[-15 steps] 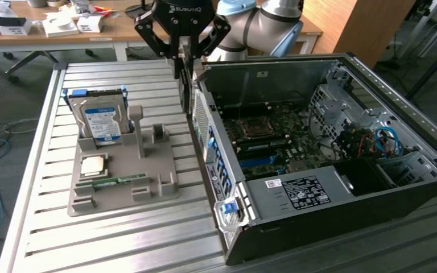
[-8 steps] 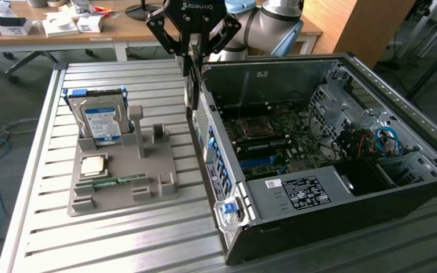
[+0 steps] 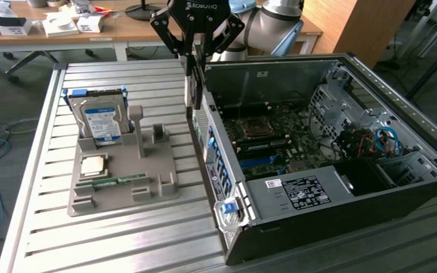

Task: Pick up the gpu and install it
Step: 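Pick up the gpu and move the gpu toward the slot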

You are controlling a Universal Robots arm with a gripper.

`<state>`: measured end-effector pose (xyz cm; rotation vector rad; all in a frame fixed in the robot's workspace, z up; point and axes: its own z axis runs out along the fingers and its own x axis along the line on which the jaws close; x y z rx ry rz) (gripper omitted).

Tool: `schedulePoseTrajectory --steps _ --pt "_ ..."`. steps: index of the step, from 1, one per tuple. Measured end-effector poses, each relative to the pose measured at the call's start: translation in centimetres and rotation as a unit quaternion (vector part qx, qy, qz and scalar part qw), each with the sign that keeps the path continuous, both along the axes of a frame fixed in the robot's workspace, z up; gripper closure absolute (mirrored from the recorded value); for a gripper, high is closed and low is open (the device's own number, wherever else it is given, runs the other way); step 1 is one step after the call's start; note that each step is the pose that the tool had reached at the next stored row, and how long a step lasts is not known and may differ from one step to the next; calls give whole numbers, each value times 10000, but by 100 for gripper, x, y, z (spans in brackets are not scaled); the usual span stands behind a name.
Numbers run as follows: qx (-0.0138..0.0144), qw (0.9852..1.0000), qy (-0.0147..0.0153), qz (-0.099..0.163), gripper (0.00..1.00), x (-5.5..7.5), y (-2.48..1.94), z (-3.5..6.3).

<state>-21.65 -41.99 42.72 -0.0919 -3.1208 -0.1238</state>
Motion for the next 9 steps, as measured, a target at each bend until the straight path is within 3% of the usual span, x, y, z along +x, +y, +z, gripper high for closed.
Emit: schedulePoseTrajectory --steps 9 --pt "0 10000 0 1 74 207 -1 0"
